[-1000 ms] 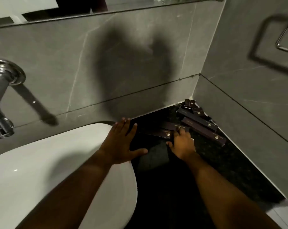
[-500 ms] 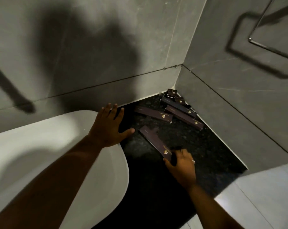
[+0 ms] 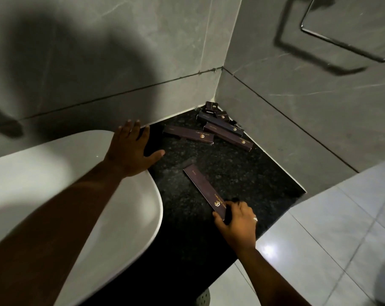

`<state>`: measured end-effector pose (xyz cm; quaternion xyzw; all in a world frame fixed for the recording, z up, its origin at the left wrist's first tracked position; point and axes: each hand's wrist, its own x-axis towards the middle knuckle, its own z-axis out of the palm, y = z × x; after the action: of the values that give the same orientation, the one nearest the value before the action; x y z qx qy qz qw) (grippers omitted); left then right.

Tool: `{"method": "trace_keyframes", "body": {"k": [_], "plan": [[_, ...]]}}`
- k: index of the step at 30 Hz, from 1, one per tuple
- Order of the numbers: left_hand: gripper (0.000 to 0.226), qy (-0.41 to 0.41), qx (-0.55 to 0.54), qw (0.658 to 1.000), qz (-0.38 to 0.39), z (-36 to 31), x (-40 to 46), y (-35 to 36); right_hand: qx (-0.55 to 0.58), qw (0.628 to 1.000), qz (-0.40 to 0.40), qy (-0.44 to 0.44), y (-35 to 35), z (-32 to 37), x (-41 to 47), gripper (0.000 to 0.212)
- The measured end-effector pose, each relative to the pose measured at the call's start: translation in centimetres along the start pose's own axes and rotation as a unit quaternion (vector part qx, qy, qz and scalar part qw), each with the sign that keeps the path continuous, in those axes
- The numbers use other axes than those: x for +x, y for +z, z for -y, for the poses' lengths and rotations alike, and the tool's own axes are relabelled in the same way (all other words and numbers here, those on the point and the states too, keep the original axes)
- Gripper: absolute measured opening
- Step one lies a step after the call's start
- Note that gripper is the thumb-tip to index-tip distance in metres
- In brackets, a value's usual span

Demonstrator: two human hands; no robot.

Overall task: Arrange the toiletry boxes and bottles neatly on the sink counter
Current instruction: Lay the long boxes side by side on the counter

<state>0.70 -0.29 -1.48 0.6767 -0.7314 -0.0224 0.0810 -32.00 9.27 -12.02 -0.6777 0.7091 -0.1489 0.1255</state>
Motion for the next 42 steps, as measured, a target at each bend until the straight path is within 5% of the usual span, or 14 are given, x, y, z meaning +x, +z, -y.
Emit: {"method": "trace_keyframes", "body": {"k": [19, 26, 34, 42], "plan": [[0.096, 0.001, -0.007, 1.0, 0.001, -0.3, -0.1, -0.5, -0.004, 1.0, 0.007, -0.003, 0.5, -0.4, 0.2, 0.062], [0.093, 0.0, -0.01, 1.0, 0.004, 0.0, 0.0, -0.1, 0.174, 0.981, -0.076, 0.043, -0.7, 1.9, 4.7, 0.057], [0.094, -0.001, -0.009, 1.0, -0.01, 0.0, 0.1, 0.2, -0.023, 0.991, 0.059, -0.119, -2.1, 8.5, 18.8, 0.051], [0.089, -0.012, -0.012, 0.999, -0.029, 0.0, 0.2, 0.5, -0.174, 0.963, 0.128, -0.16, -0.6, 9.7, 24.7, 0.049]]}}
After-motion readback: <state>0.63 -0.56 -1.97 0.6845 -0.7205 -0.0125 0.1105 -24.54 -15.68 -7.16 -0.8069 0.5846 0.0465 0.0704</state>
